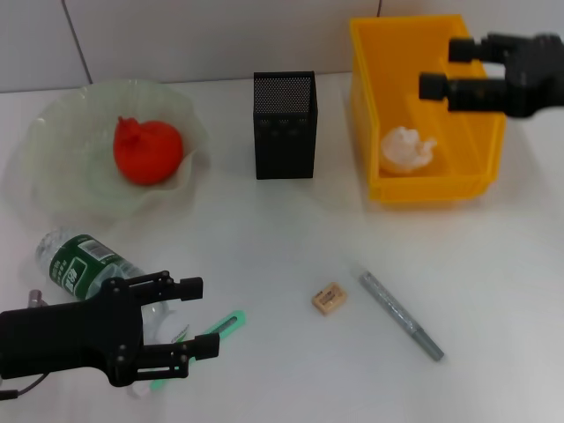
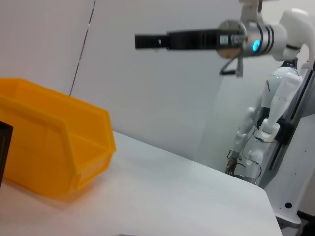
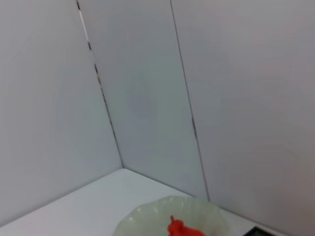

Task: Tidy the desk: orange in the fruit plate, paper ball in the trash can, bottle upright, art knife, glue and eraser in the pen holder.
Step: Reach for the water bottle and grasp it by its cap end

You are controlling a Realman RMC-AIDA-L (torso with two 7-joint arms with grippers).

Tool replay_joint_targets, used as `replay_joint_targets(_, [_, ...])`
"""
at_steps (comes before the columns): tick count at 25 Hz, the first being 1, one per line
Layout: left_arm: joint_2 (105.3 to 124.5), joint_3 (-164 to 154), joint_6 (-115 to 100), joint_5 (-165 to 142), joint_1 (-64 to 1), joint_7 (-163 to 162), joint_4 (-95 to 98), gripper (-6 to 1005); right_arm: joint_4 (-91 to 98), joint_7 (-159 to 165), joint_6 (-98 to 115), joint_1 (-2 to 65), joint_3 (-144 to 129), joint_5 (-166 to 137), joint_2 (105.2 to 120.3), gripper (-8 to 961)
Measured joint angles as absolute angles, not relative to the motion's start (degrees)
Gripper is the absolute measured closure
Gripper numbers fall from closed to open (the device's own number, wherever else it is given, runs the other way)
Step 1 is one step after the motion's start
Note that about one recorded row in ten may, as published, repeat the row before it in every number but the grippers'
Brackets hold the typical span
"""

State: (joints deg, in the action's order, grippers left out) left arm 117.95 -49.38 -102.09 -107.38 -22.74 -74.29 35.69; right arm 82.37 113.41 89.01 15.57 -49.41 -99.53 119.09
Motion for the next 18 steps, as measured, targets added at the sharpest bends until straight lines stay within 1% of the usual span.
replay_joint_targets(2, [117.95, -49.4, -102.1, -107.4, -22.7, -74.3, 35.7, 227, 79.2, 109.9, 90.1, 14.2, -49.2, -97.8, 119.09, 114])
replay_joint_targets(7, [117.95, -49.4, -102.2, -107.2, -22.7, -74.3, 36.4, 227, 74.0, 104.8, 93.0, 13.3, -49.4, -97.0, 119.09, 114])
replay_joint_targets(18, [118.08, -49.1, -100.4, -107.6, -20.9, -64.8, 43.4, 228, 70.3, 101.0, 95.0, 12.1, -49.3, -97.0, 119.09, 115])
